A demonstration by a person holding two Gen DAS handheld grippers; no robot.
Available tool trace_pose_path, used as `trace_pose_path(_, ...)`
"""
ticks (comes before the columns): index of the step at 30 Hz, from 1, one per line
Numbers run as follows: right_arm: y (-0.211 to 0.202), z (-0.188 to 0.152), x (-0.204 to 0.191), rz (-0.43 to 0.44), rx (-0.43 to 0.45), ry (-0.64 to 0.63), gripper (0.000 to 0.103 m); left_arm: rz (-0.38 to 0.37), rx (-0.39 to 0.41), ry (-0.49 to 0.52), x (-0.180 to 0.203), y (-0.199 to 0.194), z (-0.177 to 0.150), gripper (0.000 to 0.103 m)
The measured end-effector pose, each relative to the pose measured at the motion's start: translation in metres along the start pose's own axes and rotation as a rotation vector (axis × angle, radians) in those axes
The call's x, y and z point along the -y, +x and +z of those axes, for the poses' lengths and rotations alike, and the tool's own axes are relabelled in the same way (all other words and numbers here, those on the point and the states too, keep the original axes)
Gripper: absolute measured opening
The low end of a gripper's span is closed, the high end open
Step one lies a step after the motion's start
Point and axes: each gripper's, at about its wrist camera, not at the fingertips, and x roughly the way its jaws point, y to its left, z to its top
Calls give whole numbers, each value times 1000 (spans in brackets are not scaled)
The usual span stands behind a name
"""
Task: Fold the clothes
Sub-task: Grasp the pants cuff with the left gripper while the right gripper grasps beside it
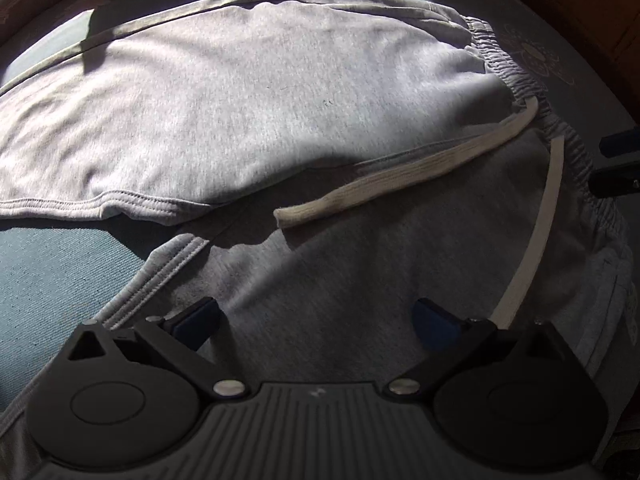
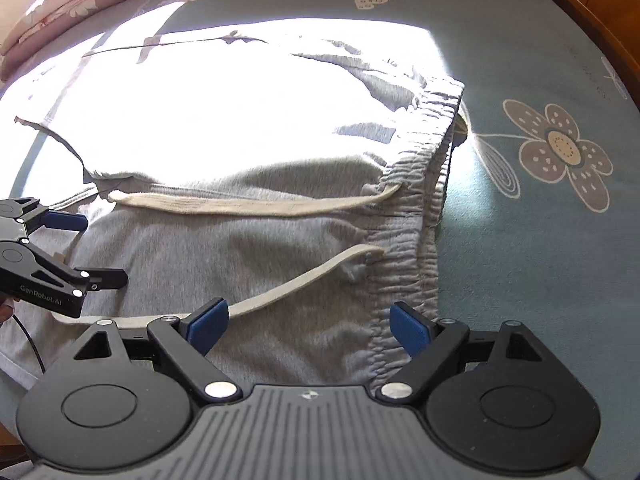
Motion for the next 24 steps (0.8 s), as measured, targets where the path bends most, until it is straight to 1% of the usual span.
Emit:
trace_pose_path(2, -13, 22, 30, -26, 55, -27, 87, -15, 0, 0, -3, 0, 1, 102)
trace_pose_path(3, -13, 48, 53, -40, 83, -45, 84, -29, 1, -5, -5, 0, 1, 102)
trace_pose_path(4, -16, 60, 70, -50, 102, -60, 81, -41, -3, 1, -7, -1, 2, 102)
trace_pose_path(6, -9, 87, 90, -58, 148, -102, 75, -65, -19, 31, -10, -2, 3, 102)
trace_pose_path(8, 7, 113, 104, -33, 159, -143, 70, -79, -45, 31, -15, -6, 7, 102)
trace_pose_path(9, 15, 123, 107, -18, 166, -163, 67, -82, -56, 20, -17, -8, 9, 100)
trace_pose_path(10, 23, 134, 110, 2, 167, -183, 66, -95, -57, 2, -22, -13, 13, 95)
trace_pose_path(11, 33, 148, 113, 38, 153, -195, 65, -112, -44, -7, -27, -18, 18, 94)
trace_pose_path(13, 49, 165, 115, 87, 136, -224, 65, -117, 5, 18, -33, -30, 31, 88)
trace_pose_path(14, 55, 173, 115, 104, 128, -246, 65, -112, 35, 46, -35, -36, 38, 86)
trace_pose_path(15, 60, 179, 113, 110, 125, -267, 64, -105, 63, 84, -35, -41, 47, 81)
trace_pose_path(16, 68, 184, 114, 136, 113, -272, 64, -100, 86, 123, -37, -44, 57, 75)
trace_pose_path(18, 83, 193, 118, 165, 91, -264, 62, -106, 121, 198, -39, -42, 82, 70)
trace_pose_path(20, 99, 199, 125, 209, 54, -240, 60, -113, 149, 269, -41, -39, 106, 68)
trace_pose_path(21, 106, 201, 128, 217, 42, -231, 59, -115, 162, 313, -40, -35, 121, 62)
trace_pose_path(22, 113, 203, 131, 245, 19, -223, 55, -120, 172, 351, -38, -31, 133, 61)
trace_pose_path(24, 123, 204, 133, 285, -8, -227, 54, -132, 216, 437, -29, -22, 160, 61)
